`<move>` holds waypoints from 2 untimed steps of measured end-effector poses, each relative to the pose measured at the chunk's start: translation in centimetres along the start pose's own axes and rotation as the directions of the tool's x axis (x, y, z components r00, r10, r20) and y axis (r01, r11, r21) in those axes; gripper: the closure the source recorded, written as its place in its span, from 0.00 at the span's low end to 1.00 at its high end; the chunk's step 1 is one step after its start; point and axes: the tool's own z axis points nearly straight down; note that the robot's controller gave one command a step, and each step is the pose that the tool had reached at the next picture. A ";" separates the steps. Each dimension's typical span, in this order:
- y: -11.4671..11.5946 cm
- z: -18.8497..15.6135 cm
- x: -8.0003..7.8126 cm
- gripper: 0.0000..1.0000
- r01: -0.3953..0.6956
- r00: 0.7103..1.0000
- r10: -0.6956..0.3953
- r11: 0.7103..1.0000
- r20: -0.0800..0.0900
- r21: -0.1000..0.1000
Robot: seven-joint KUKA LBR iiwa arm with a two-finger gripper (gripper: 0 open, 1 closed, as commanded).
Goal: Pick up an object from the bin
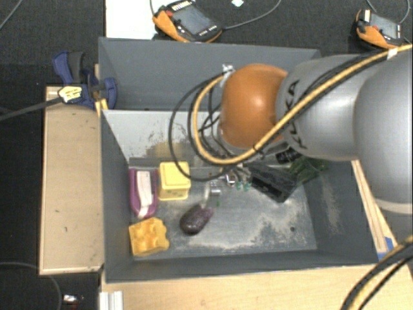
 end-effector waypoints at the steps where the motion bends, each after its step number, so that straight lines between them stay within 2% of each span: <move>1: 0.0 6.6 2.3 0.00 0.351 0.936 -0.351 0.936 -0.006 0.004; 2: 0.1 2.4 2.9 0.00 0.418 0.909 -0.418 0.909 0.003 0.001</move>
Offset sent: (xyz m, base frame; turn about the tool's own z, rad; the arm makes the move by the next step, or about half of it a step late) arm -0.0301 0.0018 -0.0252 -0.4360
